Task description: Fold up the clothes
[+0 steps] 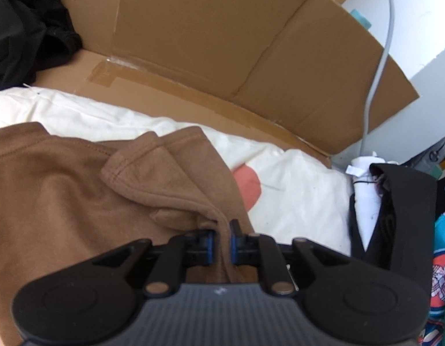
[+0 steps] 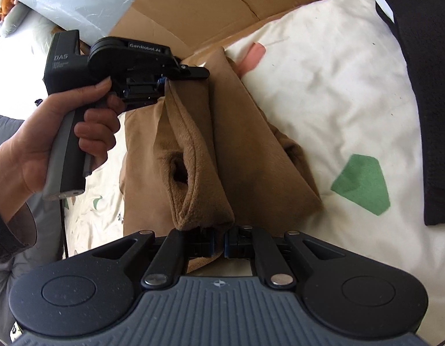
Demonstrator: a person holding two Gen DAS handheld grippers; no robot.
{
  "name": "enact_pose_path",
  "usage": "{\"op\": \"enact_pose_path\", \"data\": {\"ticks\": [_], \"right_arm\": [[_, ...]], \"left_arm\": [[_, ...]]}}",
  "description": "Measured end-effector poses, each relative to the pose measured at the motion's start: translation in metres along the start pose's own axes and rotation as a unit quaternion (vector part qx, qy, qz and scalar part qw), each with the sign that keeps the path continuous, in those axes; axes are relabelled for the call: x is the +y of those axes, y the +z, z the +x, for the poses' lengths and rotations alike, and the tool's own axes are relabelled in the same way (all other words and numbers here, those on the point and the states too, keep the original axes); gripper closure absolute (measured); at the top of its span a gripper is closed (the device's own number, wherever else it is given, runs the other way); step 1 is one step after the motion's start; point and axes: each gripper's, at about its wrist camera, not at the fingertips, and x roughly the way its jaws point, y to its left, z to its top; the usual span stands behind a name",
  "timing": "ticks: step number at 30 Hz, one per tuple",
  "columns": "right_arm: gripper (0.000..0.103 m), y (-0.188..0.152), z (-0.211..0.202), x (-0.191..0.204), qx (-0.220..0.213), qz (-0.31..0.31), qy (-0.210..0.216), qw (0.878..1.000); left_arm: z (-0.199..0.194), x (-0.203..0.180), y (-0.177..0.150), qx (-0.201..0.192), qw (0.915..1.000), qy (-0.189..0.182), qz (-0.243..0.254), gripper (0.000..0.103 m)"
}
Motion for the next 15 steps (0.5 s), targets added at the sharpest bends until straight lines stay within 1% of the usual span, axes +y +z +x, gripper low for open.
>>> {"op": "enact_pose_path", "data": {"ticks": [1, 3, 4, 5, 6, 7, 8, 9, 10, 13, 15], "right_arm": [[0.095, -0.002, -0.003, 0.0, 0.003, 0.0, -0.002, 1.0], [0.092, 0.0, -0.004, 0.002, 0.006, -0.005, -0.002, 1.0], [0.09, 0.0, -0.005, 0.002, 0.007, -0.012, -0.004, 1.0], [0.084, 0.001, -0.006, 0.003, 0.009, -0.019, -0.006, 1.0], [0.077, 0.002, -0.006, 0.005, 0.009, -0.03, -0.017, 0.999], [0.075, 0.002, -0.007, 0.005, 0.008, -0.034, -0.022, 0.999], [0.071, 0.003, -0.007, 0.004, 0.003, -0.035, -0.031, 0.999], [0.07, 0.004, -0.009, 0.0, -0.004, -0.03, -0.04, 0.999], [0.07, 0.004, -0.012, -0.003, -0.007, -0.024, -0.044, 0.999], [0.07, 0.005, -0.016, -0.013, -0.017, -0.009, -0.055, 0.998], [0.07, 0.004, -0.018, -0.018, -0.022, -0.009, -0.054, 0.998]], "left_arm": [[0.0, -0.001, 0.0, -0.001, 1.0, 0.0, 0.0, 0.084], [-0.001, -0.001, 0.0, -0.001, 1.0, -0.003, 0.001, 0.074], [-0.001, 0.0, 0.0, -0.001, 1.0, -0.005, 0.0, 0.072], [-0.002, 0.0, 0.0, -0.001, 1.0, -0.007, -0.001, 0.07], [-0.003, 0.001, 0.0, -0.001, 1.0, -0.008, -0.002, 0.068], [-0.004, 0.001, 0.001, -0.002, 1.0, -0.008, -0.002, 0.066], [-0.006, 0.001, 0.001, -0.003, 1.0, -0.007, -0.002, 0.062], [-0.008, 0.002, 0.002, -0.007, 1.0, -0.007, -0.001, 0.055], [-0.012, 0.002, 0.003, -0.015, 0.9999, -0.005, 0.002, 0.053], [-0.018, 0.003, 0.008, -0.026, 0.9996, -0.008, 0.004, 0.051], [-0.019, 0.004, 0.012, -0.029, 0.9995, -0.011, 0.001, 0.05]]}}
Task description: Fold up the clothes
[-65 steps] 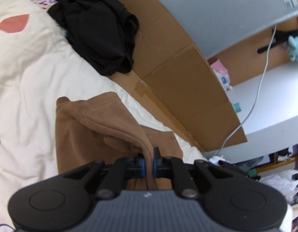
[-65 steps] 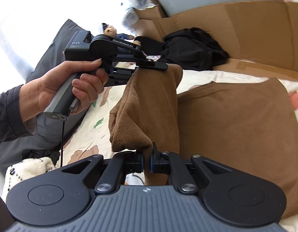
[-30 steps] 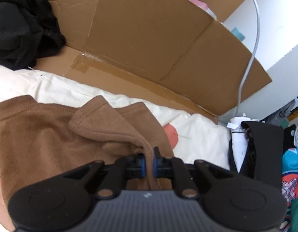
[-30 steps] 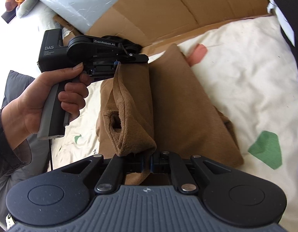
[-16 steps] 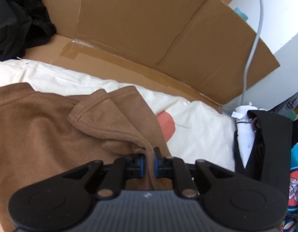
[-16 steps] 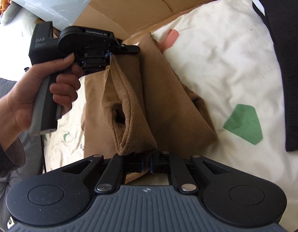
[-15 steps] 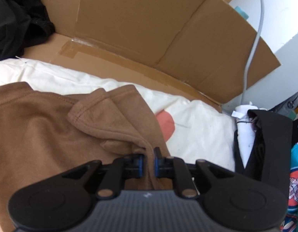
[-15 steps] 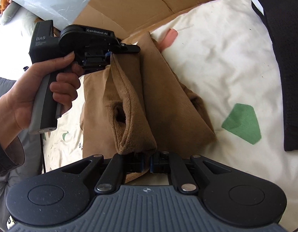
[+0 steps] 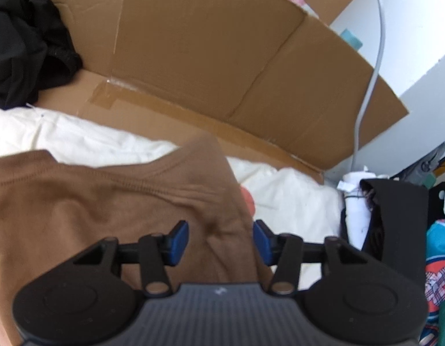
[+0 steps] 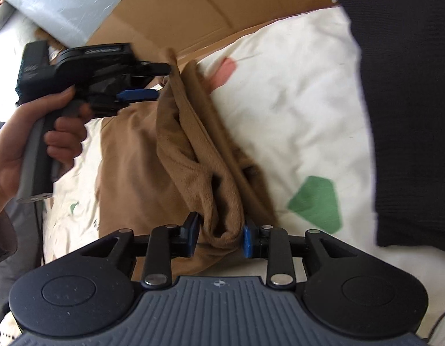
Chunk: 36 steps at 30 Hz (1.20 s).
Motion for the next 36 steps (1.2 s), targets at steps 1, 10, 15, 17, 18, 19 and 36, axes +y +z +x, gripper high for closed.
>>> {"op": "enact_pose_path", "data": {"ticks": [1, 10, 15, 17, 18, 19, 36], "right_arm": [[0.07, -0.001, 0.0, -0.002, 0.0, -0.001, -0.001, 1.0], [0.091, 0.001, 0.006, -0.002, 0.0, -0.024, -0.012, 1.0], [0.09, 0.0, 0.001, -0.005, 0.013, -0.028, -0.021, 0.999], [0.086, 0.0, -0.004, 0.0, 0.016, -0.036, -0.032, 0.999], [0.083, 0.001, -0.007, 0.004, 0.018, -0.046, -0.041, 0.998], [0.081, 0.002, -0.009, 0.007, 0.016, -0.056, -0.045, 0.997], [0.062, 0.062, -0.008, 0.057, -0.032, -0.123, -0.054, 0.99]], "left_arm": [[0.0, 0.001, 0.001, -0.001, 1.0, 0.0, -0.002, 0.05], [0.007, 0.013, 0.004, 0.004, 0.9999, 0.006, -0.01, 0.05], [-0.001, 0.031, 0.009, -0.012, 0.9997, 0.02, 0.001, 0.05], [-0.009, 0.043, 0.013, -0.019, 0.9994, 0.027, -0.001, 0.05], [-0.014, 0.051, 0.015, -0.023, 0.9993, 0.031, -0.003, 0.05], [-0.02, 0.06, 0.017, -0.028, 0.999, 0.034, -0.005, 0.05], [-0.087, 0.157, 0.013, -0.053, 0.9947, 0.078, -0.042, 0.046]]}}
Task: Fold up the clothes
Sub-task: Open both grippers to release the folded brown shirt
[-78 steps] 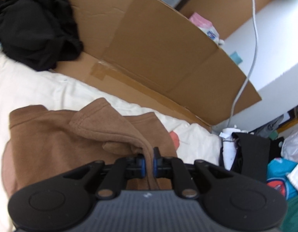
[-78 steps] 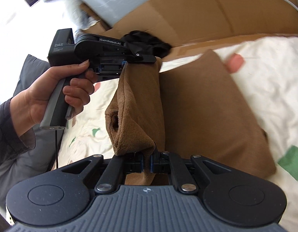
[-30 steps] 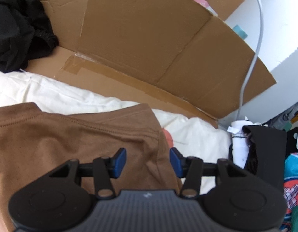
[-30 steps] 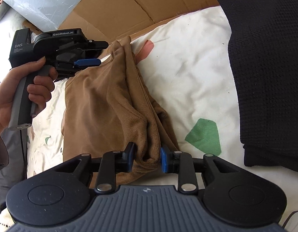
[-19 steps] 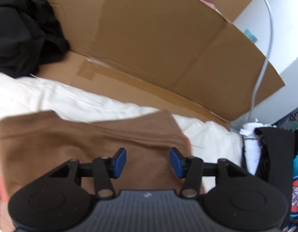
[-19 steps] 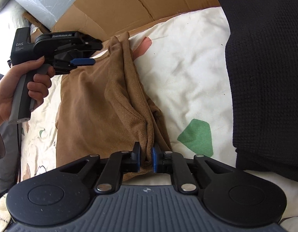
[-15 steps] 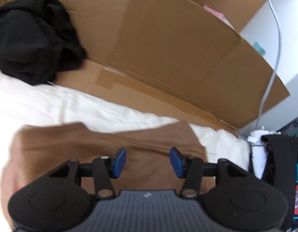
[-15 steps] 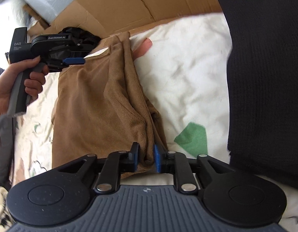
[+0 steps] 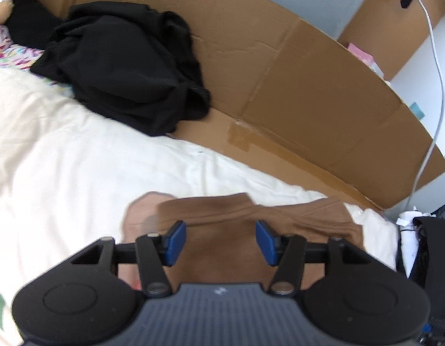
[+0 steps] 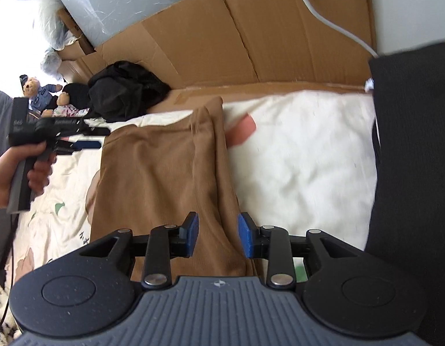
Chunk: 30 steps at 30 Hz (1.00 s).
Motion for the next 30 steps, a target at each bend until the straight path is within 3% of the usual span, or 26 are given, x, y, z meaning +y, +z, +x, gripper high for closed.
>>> {"op": "enact_pose_path", "data": {"ticks": [6, 15, 23, 26, 30], "right_arm": [[0.056, 0.024, 0.016, 0.017, -0.016, -0.013, -0.007, 1.0], [0.055, 0.055, 0.05, 0.03, -0.017, -0.032, -0.006, 0.999], [0.056, 0.07, 0.075, 0.019, -0.006, -0.03, -0.014, 0.999], [0.056, 0.072, 0.077, 0.017, -0.004, -0.032, -0.017, 0.999], [0.056, 0.074, 0.081, 0.017, 0.0, -0.038, -0.019, 0.999]], "left_arm": [[-0.006, 0.028, -0.008, 0.005, 0.9997, 0.016, -0.018, 0.046], [0.004, 0.051, -0.02, 0.017, 0.9986, 0.006, -0.05, 0.045], [0.014, 0.057, -0.028, 0.015, 0.9966, -0.029, -0.075, 0.044], [0.017, 0.057, -0.03, 0.011, 0.9958, -0.038, -0.082, 0.035], [0.023, 0.056, -0.033, 0.014, 0.9959, -0.042, -0.079, 0.034]]}}
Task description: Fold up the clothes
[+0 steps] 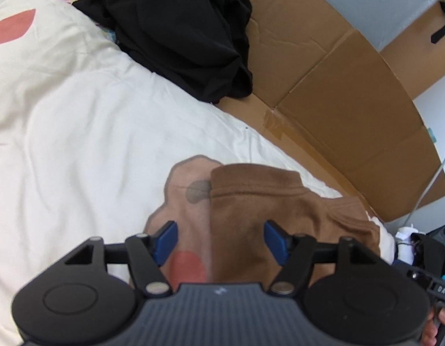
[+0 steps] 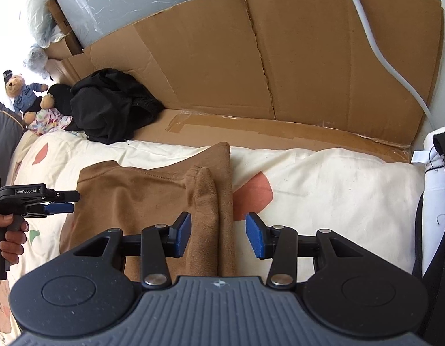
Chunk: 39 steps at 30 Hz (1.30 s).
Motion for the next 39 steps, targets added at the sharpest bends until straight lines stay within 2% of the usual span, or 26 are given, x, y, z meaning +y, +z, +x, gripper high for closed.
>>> {"op": "enact_pose_path", "data": {"ticks": [10, 16, 17, 18, 19, 20, 24, 27, 29, 32, 34, 36, 37, 38, 39], "right_arm": [[0.056, 0.017, 0.022, 0.015, -0.005, -0.005, 0.011, 1.0], [0.056, 0.026, 0.044, 0.02, 0.006, -0.008, 0.003, 1.0], [0.06, 0.027, 0.046, 0.021, 0.008, -0.017, 0.001, 1.0], [0.076, 0.028, 0.049, 0.023, 0.011, -0.027, -0.001, 1.0], [0.084, 0.029, 0.051, 0.024, 0.013, -0.036, -0.002, 0.999], [0.09, 0.031, 0.054, 0.025, 0.016, -0.045, -0.004, 0.999], [0.094, 0.039, 0.058, 0.017, 0.017, -0.049, -0.001, 0.999], [0.094, 0.045, 0.06, 0.01, 0.014, -0.044, 0.0, 0.999], [0.094, 0.048, 0.063, 0.008, 0.009, -0.041, -0.001, 0.999], [0.093, 0.05, 0.067, 0.007, 0.005, -0.034, -0.008, 0.999], [0.091, 0.05, 0.065, 0.007, 0.002, -0.023, -0.016, 1.0], [0.08, 0.049, 0.061, 0.006, -0.003, -0.013, -0.018, 1.0], [0.075, 0.048, 0.059, 0.006, -0.006, -0.009, -0.019, 1.0], [0.066, 0.048, 0.055, 0.006, -0.009, -0.009, -0.02, 1.0], [0.063, 0.047, 0.051, 0.006, -0.013, -0.01, -0.021, 1.0]], "left_arm": [[0.004, 0.013, 0.001, -0.016, 0.9983, -0.046, -0.032, 0.034], [0.009, 0.018, 0.004, -0.021, 0.9962, -0.071, -0.045, 0.034], [0.01, 0.018, 0.004, -0.021, 0.996, -0.074, -0.044, 0.035], [0.011, 0.019, 0.004, -0.02, 0.9955, -0.08, -0.048, 0.036], [0.014, 0.022, 0.005, -0.018, 0.9942, -0.091, -0.055, 0.038], [0.015, 0.024, 0.005, -0.016, 0.993, -0.099, -0.062, 0.045], [0.021, 0.03, 0.006, -0.014, 0.9907, -0.116, -0.07, 0.075], [0.021, 0.033, 0.004, -0.019, 0.991, -0.116, -0.064, 0.085], [0.021, 0.037, 0.004, -0.022, 0.9897, -0.122, -0.072, 0.085], [0.021, 0.036, 0.004, -0.025, 0.9903, -0.118, -0.068, 0.084], [0.02, 0.033, 0.005, -0.027, 0.9916, -0.109, -0.063, 0.077], [0.018, 0.033, 0.007, -0.029, 0.9918, -0.103, -0.069, 0.061], [0.015, 0.033, 0.008, -0.034, 0.9916, -0.101, -0.073, 0.057], [0.013, 0.033, 0.01, -0.039, 0.9918, -0.097, -0.074, 0.048], [0.009, 0.034, 0.011, -0.046, 0.9919, -0.092, -0.074, 0.045]]}}
